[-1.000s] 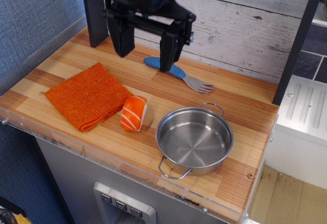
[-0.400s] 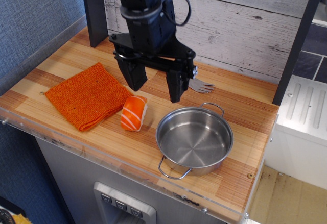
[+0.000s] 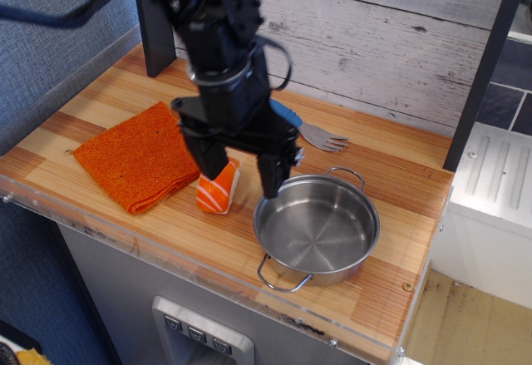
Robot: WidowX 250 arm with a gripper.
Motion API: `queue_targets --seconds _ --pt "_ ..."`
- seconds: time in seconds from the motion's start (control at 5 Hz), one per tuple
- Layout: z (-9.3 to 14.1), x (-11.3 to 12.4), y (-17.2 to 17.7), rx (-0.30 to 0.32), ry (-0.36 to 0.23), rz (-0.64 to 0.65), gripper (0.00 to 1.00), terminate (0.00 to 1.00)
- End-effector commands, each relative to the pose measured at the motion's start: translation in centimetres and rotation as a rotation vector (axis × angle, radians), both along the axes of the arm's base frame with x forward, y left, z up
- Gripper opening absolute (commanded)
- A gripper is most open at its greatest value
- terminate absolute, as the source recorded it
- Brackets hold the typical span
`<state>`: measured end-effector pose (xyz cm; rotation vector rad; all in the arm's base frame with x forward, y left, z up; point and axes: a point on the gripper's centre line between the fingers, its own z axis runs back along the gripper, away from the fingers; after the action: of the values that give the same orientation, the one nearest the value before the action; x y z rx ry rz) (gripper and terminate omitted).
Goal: Put the silver pan on the orange rag.
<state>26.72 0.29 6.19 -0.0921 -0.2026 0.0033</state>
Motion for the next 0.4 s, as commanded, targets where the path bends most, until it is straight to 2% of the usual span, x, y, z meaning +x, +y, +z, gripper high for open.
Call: queue_targets --seconds 0.0,0.2 --pt "-1.38 0.64 -0.16 -0.015 0.004 -0.012 1.00 0.00" --pt "-1.94 0.76 -0.81 -0.046 -0.010 -0.029 1.00 0.00"
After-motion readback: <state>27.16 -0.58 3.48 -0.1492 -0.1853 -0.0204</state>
